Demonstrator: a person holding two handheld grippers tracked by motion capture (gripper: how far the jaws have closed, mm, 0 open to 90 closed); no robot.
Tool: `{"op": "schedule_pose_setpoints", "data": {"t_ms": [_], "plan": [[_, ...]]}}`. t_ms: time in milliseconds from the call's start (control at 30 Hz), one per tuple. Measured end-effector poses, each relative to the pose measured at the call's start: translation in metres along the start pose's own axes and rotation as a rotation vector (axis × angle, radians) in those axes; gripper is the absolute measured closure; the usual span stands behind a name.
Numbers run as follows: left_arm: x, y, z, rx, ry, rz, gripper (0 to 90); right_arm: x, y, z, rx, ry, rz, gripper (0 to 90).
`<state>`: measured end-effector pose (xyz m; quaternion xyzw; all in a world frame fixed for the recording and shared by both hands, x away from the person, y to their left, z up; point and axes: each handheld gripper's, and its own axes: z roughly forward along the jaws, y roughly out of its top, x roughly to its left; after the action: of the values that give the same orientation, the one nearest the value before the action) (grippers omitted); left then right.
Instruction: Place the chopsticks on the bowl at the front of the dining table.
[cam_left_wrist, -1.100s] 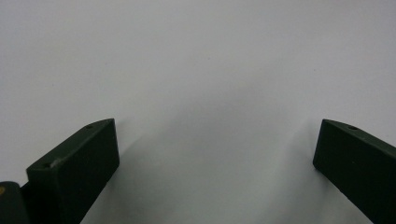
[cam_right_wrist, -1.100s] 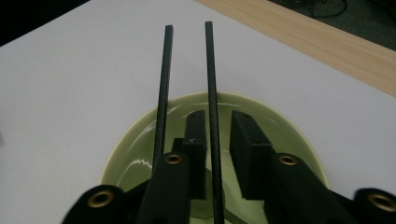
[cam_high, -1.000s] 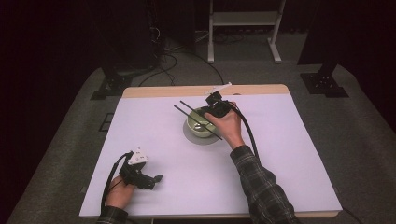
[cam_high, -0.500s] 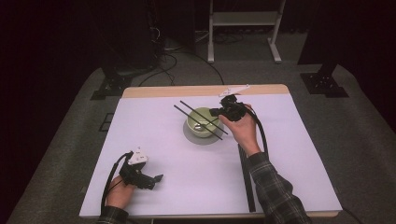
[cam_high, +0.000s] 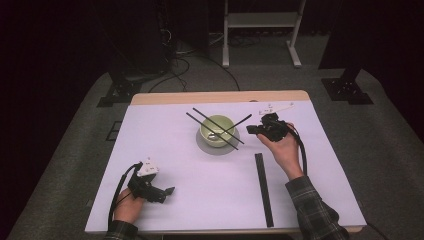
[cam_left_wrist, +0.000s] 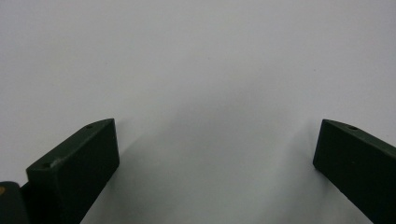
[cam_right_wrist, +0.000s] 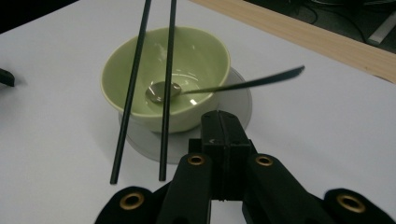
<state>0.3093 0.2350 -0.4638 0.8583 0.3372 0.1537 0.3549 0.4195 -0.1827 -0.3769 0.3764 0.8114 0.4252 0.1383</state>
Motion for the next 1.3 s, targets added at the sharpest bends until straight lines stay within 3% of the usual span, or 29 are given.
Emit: {"op": "schedule_pose_setpoints", "data": {"t_ms": [133,400,500,1300], "plan": [[0.000,0.000,0.000,0.000,0.000,0.000,0.0,-0.005,-0.008,-0.002,0.010,-0.009,0.007,78.8],[0.000,0.000,0.000,-0.001,0.001,0.000,0.0,-0.008,-0.018,0.002,0.037,-0.063,0.016,37.4],[0.000,0.000,0.000,-0.001,0.000,-0.001,0.0,-0.008,-0.020,0.007,0.053,-0.056,0.022,28.9],[0.000,0.000,0.000,-0.001,0.001,0.001,0.0,0.013,-0.025,0.020,0.094,0.009,-0.047,28.6]]}}
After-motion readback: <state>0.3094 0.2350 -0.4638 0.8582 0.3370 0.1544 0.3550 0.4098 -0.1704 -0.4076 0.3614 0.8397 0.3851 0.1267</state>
